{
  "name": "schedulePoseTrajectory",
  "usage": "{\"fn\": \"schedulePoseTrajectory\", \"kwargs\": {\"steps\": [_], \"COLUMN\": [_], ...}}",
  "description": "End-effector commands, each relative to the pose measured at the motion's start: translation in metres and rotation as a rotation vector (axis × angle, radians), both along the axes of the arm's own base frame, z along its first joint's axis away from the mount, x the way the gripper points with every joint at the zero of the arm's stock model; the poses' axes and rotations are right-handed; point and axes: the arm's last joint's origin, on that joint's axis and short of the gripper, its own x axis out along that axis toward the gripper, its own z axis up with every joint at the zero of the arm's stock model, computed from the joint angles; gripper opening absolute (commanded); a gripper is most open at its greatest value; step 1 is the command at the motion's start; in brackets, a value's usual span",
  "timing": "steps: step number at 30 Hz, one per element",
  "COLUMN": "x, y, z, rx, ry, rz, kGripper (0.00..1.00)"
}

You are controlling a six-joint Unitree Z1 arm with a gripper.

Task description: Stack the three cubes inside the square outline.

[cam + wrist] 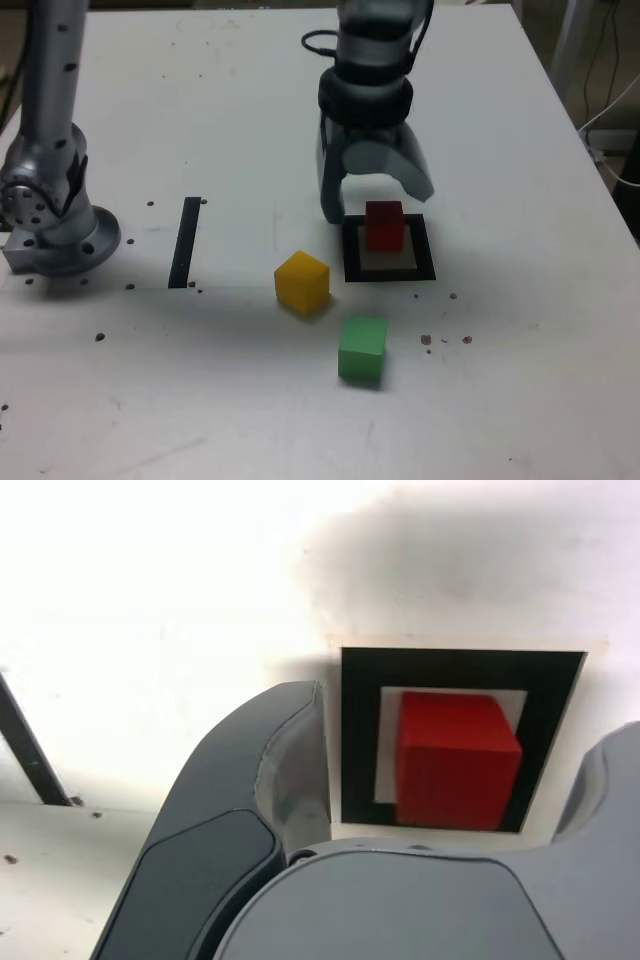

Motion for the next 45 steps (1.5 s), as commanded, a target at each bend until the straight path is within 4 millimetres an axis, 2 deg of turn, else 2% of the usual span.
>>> {"fn": "schedulePoseTrajectory", "kwargs": {"steps": [1, 5, 13, 18, 23, 27, 34, 45], "x": [-0.012, -0.027, -0.063, -0.084, -0.097, -0.098, -0.087, -0.071], "y": [0.0, -0.005, -0.028, -0.04, -0.049, -0.059, -0.074, -0.089], "z": [0.007, 0.013, 0.021, 0.019, 0.018, 0.02, 0.016, 0.0], "rx": [0.012, 0.016, 0.014, 0.013, 0.031, 0.054, 0.074, 0.076], "ry": [0.007, 0.019, 0.026, 0.042, 0.04, 0.027, 0.03, 0.06], "rz": [0.011, -0.006, -0.102, -0.194, -0.299, -0.373, -0.452, -0.496], "kGripper": [1.0, 1.0, 0.99, 0.98, 0.97, 0.97, 0.97, 0.96]}}
